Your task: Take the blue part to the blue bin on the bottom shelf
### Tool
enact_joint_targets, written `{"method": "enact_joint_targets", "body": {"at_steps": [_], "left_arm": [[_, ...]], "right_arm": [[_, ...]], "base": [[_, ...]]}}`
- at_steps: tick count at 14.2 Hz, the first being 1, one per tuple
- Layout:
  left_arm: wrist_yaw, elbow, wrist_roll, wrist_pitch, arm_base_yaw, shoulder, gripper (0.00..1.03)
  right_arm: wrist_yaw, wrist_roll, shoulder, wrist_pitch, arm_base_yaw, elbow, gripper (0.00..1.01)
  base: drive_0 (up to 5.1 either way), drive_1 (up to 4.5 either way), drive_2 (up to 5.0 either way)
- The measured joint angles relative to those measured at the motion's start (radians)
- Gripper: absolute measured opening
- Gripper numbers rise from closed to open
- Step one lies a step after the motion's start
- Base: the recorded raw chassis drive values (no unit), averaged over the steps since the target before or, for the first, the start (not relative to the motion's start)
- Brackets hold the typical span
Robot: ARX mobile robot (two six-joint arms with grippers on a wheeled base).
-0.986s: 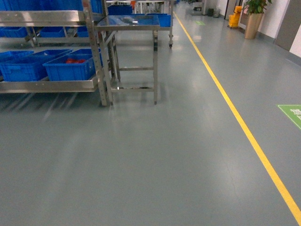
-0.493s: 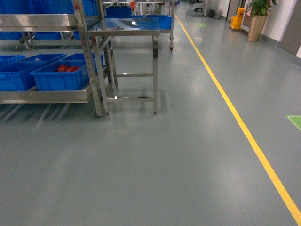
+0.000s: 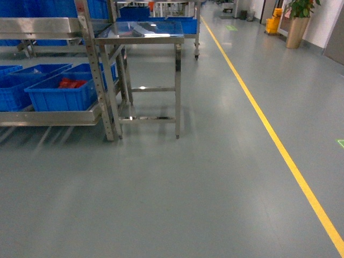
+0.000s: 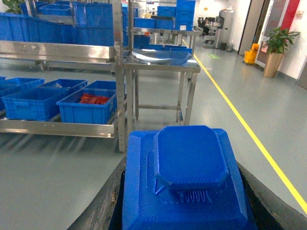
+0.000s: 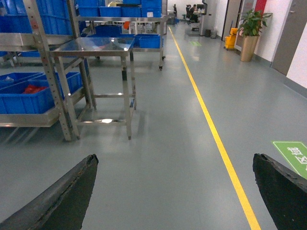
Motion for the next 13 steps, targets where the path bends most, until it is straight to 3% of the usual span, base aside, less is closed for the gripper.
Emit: {"method": "enact_joint_targets", "body": {"at_steps": [13], "left_arm": [[0.001, 0.000, 0.000, -0.007, 0.000, 0.002, 0.43]], "right_arm": [[0.000, 0.000, 0.000, 0.000, 0.000, 0.000, 0.98]], "base": [[0.0, 4.11, -4.0]]}}
